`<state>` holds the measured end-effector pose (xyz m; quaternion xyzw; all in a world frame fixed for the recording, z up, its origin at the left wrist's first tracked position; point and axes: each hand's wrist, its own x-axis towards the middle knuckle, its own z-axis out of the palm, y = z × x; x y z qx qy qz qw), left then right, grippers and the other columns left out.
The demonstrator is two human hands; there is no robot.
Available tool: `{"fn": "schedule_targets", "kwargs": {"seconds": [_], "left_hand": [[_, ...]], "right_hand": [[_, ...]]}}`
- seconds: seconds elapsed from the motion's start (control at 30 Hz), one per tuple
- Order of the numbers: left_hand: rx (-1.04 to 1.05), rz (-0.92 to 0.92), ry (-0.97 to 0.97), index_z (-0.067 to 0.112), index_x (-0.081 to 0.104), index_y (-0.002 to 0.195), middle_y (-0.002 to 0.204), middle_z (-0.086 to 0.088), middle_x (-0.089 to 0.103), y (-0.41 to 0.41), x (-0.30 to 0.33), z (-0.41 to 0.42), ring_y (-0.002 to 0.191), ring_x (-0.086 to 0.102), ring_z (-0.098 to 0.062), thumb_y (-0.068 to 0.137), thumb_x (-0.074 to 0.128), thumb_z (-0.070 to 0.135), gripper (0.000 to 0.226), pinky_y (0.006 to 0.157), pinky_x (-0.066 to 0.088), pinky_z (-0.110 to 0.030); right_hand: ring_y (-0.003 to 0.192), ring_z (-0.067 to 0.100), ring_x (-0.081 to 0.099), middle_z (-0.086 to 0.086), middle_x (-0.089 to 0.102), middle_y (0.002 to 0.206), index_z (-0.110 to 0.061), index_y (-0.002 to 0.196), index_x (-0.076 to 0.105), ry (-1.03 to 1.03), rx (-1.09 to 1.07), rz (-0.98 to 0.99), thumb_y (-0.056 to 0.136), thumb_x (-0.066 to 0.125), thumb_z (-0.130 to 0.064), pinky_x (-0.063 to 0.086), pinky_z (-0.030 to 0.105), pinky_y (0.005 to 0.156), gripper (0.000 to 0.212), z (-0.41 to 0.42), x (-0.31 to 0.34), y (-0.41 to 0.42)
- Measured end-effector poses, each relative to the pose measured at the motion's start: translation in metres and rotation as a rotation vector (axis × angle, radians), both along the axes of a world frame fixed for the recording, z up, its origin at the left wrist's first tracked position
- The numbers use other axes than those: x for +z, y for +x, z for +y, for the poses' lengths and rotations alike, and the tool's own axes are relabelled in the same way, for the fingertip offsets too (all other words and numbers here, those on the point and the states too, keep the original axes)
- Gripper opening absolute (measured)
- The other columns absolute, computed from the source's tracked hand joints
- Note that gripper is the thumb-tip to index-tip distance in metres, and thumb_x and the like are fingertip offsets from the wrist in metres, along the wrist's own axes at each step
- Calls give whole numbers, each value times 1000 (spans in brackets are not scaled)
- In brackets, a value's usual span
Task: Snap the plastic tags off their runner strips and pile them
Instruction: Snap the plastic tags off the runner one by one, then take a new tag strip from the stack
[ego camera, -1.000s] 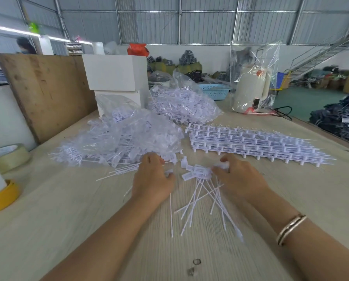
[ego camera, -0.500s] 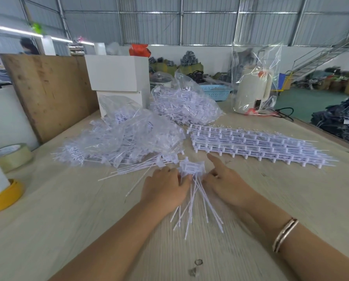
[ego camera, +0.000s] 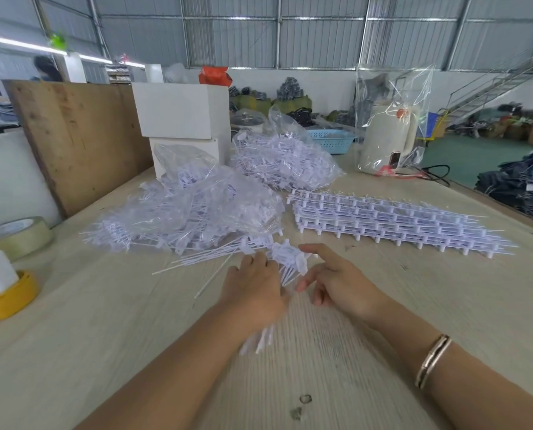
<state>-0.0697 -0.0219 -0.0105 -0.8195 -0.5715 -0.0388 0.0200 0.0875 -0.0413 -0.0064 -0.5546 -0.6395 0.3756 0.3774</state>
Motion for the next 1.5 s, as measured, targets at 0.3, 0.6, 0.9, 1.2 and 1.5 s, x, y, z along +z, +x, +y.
{"fn": "schedule_targets", "kwargs": {"seconds": [0.3,0.6,0.9,1.2,1.5], "left_hand": [[83,33,91,14,38,130,127,-6,48,-3,-3,11,119,44,-26,95,41,10,36,90,38,-39],[253,-88,225,15,33,137,137,-6,37,-43,-10,43,127,33,-25,96,43,32,46,104,30,-37],[276,-13,187,20,28,145,146,-3,32,-49,-16,50,132,29,-24,99,33,27,47,108,24,-38],[143,-157,468,19,53,109,109,-1,50,-11,13,3,107,40,-23,82,48,24,28,88,32,-34],[113,-1072,-348,9,65,95,85,-5,66,69,16,29,78,62,-20,94,45,13,20,67,46,-30]], "right_hand": [[46,7,51,-3,64,64,-23,110,58,90,-206,-52,93,34,2,45,23,55,39,13,-4,19],[55,18,49,-5,64,68,-31,107,56,139,-156,-162,93,35,0,43,23,52,40,12,-6,20],[52,12,49,-7,65,69,-34,105,55,146,-169,-189,92,37,-2,42,17,50,39,16,-10,26],[56,9,53,-8,65,68,-33,104,54,131,-179,-216,91,39,-3,41,12,50,36,17,-12,26],[59,2,52,1,66,71,-30,101,56,205,-226,-179,86,42,0,37,9,52,37,22,-13,25]]}}
